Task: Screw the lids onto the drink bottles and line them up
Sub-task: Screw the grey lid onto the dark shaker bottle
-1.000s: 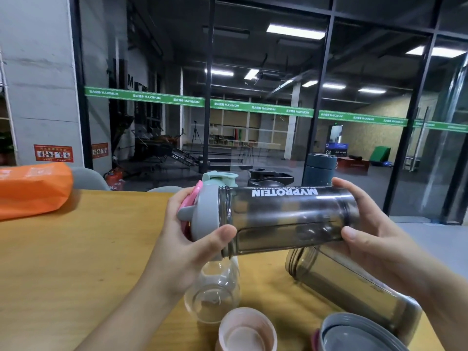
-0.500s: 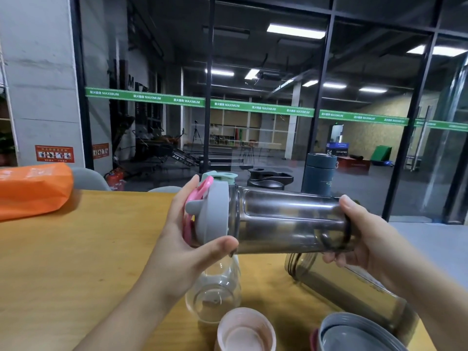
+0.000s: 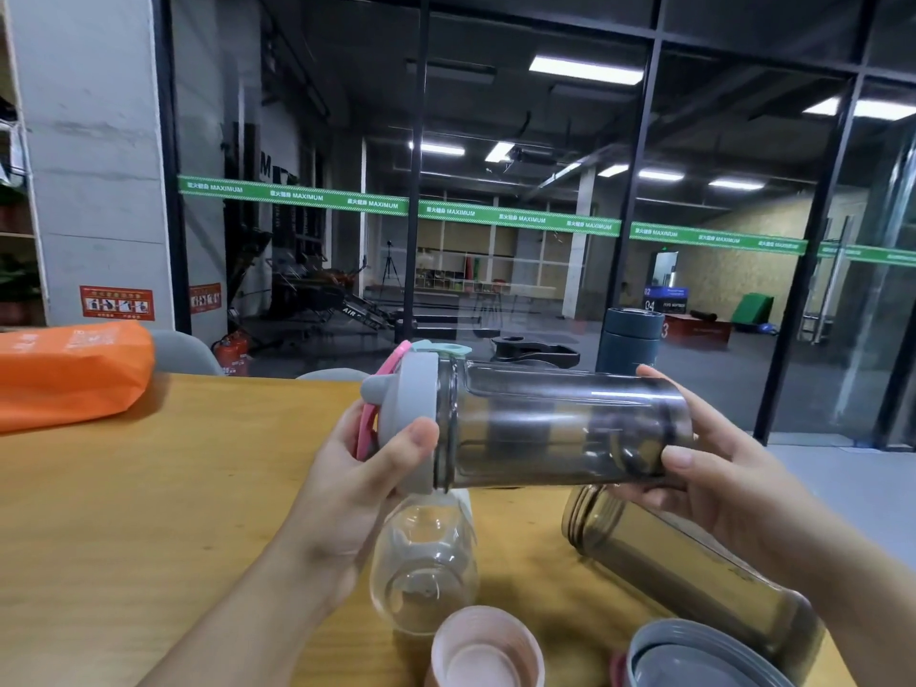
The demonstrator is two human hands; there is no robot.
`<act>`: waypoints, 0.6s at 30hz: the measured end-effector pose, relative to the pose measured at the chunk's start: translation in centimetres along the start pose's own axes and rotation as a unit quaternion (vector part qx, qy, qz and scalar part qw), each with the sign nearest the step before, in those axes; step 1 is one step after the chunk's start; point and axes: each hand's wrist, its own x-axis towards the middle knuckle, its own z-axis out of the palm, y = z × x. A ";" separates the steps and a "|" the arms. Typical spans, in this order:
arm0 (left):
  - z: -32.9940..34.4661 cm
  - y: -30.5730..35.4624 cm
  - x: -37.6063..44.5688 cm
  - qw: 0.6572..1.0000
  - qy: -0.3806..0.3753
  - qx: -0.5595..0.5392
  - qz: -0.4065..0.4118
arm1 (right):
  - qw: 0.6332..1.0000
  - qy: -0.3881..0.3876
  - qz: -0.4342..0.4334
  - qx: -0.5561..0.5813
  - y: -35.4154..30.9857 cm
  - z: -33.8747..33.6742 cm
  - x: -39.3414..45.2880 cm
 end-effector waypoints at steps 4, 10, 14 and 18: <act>-0.3 0.1 -0.1 1.000 -0.012 0.001 -0.009 | 0.999 0.005 -0.006 -0.032 0.1 0.3 0.2; -0.4 0.0 0.0 0.999 -0.019 0.032 0.013 | 0.995 0.047 0.061 -0.066 1.3 0.3 1.0; -0.4 0.0 -0.1 0.999 -0.016 0.044 0.010 | 0.993 0.028 0.088 -0.079 1.2 0.6 0.9; -0.3 -0.2 -0.1 0.999 -0.003 0.044 -0.006 | 0.994 0.037 0.076 -0.067 1.0 0.9 0.9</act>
